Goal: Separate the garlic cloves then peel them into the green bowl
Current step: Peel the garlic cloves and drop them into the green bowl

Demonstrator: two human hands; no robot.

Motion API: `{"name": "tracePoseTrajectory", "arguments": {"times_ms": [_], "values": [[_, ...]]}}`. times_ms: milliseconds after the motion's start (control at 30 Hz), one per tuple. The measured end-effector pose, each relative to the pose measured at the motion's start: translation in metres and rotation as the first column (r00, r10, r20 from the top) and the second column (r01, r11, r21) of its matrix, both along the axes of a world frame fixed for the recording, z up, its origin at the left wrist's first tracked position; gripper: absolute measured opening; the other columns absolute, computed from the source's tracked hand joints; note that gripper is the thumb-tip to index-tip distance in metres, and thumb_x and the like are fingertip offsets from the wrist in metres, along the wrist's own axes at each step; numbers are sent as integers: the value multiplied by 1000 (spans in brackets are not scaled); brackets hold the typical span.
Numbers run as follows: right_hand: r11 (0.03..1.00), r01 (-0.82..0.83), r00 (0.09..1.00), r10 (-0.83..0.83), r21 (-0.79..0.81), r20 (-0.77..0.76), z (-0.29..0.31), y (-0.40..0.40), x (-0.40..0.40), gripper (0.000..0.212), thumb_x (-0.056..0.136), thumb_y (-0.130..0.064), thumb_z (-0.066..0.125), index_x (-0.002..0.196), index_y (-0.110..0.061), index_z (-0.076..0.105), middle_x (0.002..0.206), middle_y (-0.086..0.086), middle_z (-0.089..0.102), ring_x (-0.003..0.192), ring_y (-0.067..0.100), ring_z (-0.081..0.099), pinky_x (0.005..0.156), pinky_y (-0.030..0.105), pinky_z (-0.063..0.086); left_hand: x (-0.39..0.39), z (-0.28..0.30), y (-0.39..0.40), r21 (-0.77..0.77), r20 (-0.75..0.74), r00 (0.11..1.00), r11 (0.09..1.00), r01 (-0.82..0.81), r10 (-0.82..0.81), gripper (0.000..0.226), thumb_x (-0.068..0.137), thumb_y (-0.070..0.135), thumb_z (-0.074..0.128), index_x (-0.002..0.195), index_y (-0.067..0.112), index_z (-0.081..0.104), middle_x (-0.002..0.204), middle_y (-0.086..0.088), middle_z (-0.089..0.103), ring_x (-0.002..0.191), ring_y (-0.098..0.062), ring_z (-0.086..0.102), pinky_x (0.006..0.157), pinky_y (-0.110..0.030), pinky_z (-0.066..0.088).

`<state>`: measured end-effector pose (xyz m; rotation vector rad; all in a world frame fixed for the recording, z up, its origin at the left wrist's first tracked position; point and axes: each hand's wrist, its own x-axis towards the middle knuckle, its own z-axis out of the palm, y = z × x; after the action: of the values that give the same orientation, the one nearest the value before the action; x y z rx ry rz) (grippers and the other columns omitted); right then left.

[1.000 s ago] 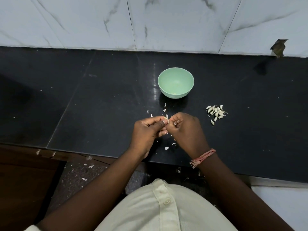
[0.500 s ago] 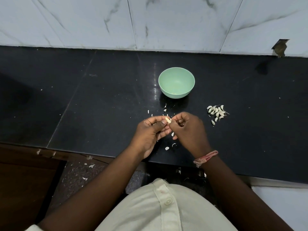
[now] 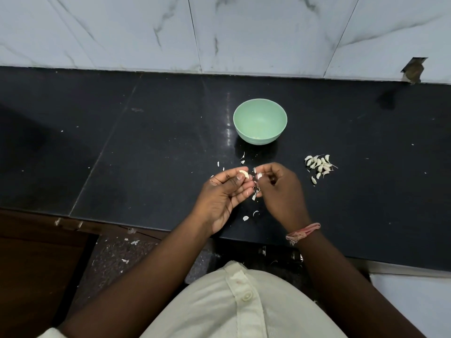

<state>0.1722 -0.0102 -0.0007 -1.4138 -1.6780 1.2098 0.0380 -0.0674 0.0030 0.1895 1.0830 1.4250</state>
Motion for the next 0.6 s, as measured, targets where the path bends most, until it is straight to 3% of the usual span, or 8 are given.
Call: {"name": "tracePoseTrajectory", "arguments": {"times_ms": [100,167,233,433,600], "values": [[995,-29,998,23,100,55,1,-2,0,23,92,-15,56,100,-22,76,86,-10,75,76,6,71,75,33,61,1,-2,1,-30,35,999,999,-34,35,16,96,4,60,106,5,73,88,-15,76,80,-17,75,71,-26,62],[985,-33,998,23,171,63,5,-5,-1,15,94,-20,65,95,-23,79,81,-15,74,76,0,69,74,25,58,1,-4,1,-57,58,997,997,-54,57,16,95,6,62,105,6,74,89,-13,76,79,-15,75,69,-25,61],[981,-38,998,27,192,58,6,-5,-2,9,93,-23,70,91,-22,79,77,-16,74,73,1,69,71,25,58,1,-6,2,-80,81,993,994,-77,83,16,94,6,64,105,4,74,88,-11,76,77,-12,73,68,-23,60],[966,-53,998,44,253,44,3,-5,-3,17,90,-12,72,100,-22,80,93,-14,75,85,0,69,82,22,57,0,-8,3,-94,82,989,989,-117,125,19,93,4,67,111,-2,71,89,-11,75,78,-13,73,70,-23,61],[949,-83,995,63,302,76,1,-6,-6,9,86,-12,74,87,-20,79,81,-9,72,74,7,67,73,30,56,1,-6,3,-83,36,994,992,-100,103,16,93,4,66,108,-1,72,89,-10,76,77,-12,73,70,-22,60]]}}
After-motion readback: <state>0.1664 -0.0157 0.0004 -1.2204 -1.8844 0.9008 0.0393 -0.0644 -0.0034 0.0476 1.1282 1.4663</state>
